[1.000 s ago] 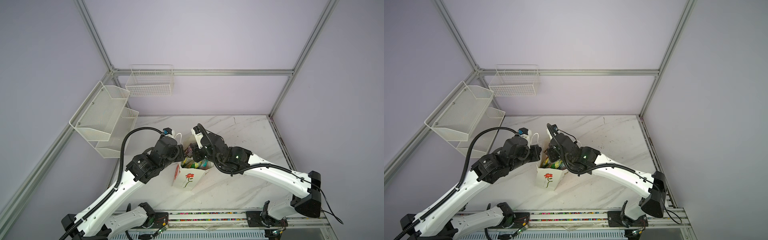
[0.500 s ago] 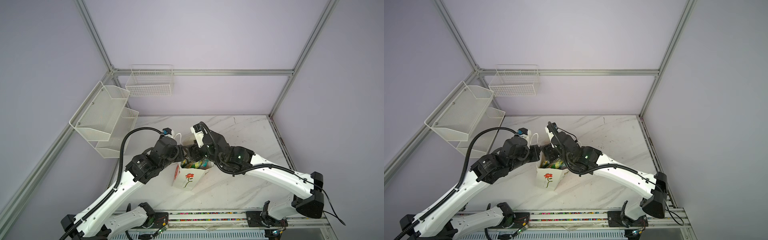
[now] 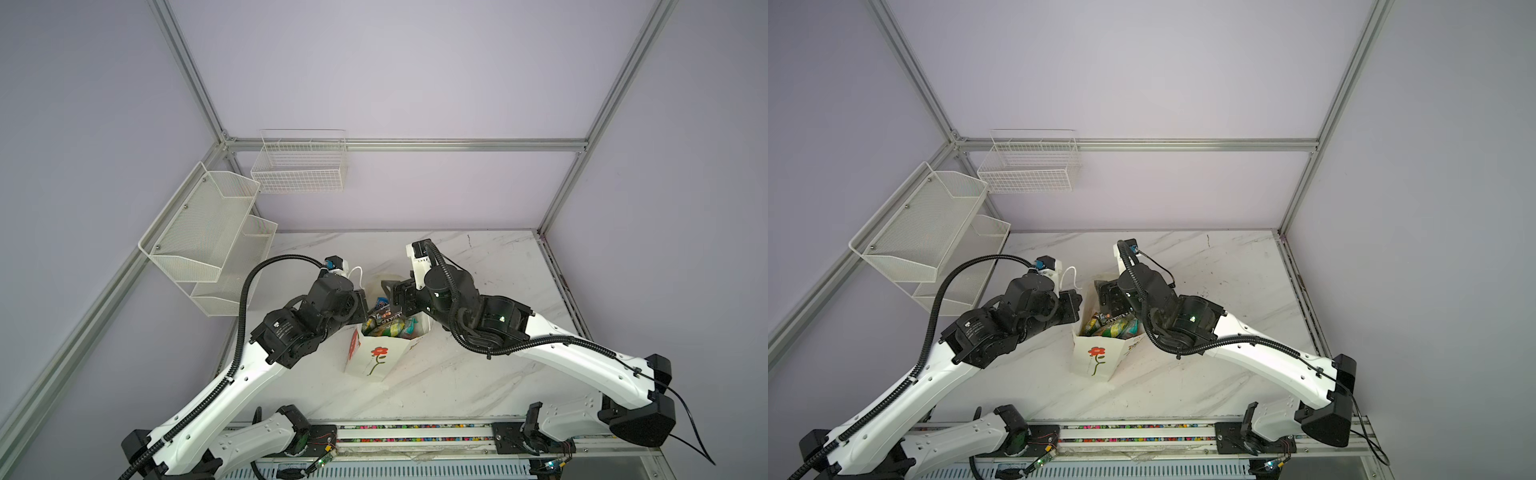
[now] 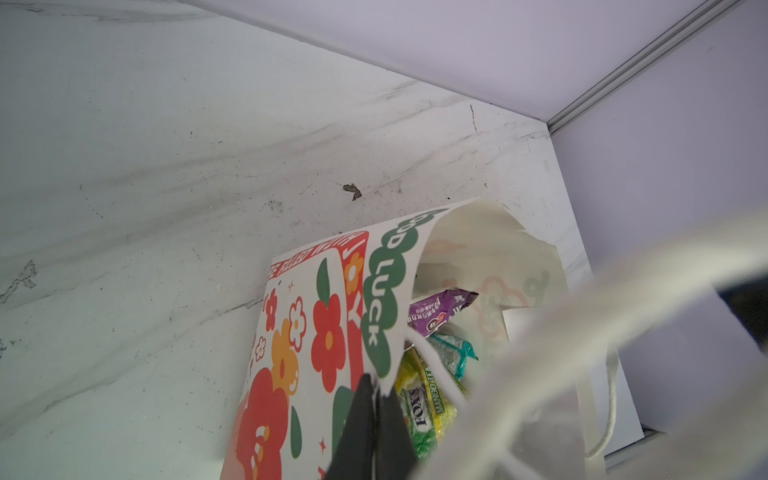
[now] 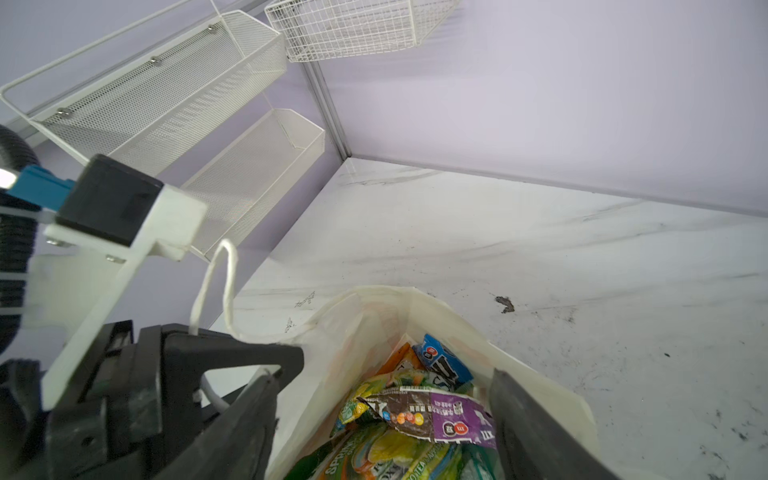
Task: Place the snacks into the paper bag
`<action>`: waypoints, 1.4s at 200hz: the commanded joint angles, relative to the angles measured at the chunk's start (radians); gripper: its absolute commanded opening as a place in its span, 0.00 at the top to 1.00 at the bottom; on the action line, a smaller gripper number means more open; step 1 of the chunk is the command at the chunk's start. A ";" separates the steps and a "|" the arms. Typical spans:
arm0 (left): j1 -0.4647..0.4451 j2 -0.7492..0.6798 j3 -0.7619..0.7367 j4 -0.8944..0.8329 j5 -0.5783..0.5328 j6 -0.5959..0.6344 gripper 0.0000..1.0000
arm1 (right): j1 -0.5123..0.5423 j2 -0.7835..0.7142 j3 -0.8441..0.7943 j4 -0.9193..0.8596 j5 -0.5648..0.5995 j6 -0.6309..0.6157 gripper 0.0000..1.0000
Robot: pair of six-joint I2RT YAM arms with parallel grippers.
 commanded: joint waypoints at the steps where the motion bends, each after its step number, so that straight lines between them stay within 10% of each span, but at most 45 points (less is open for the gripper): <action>1: 0.003 -0.043 0.008 0.058 -0.018 0.001 1.00 | -0.015 -0.037 -0.016 -0.048 0.068 0.052 0.19; 169: 0.002 -0.034 0.004 0.058 -0.021 -0.002 1.00 | -0.176 -0.155 -0.213 -0.101 -0.030 0.120 0.25; 253: 0.003 -0.025 0.003 0.059 -0.020 -0.004 1.00 | -0.176 -0.155 -0.217 -0.099 -0.056 0.103 1.00; 280: 0.002 -0.020 0.007 0.060 -0.019 -0.003 1.00 | -0.176 -0.149 -0.180 -0.100 -0.052 0.084 1.00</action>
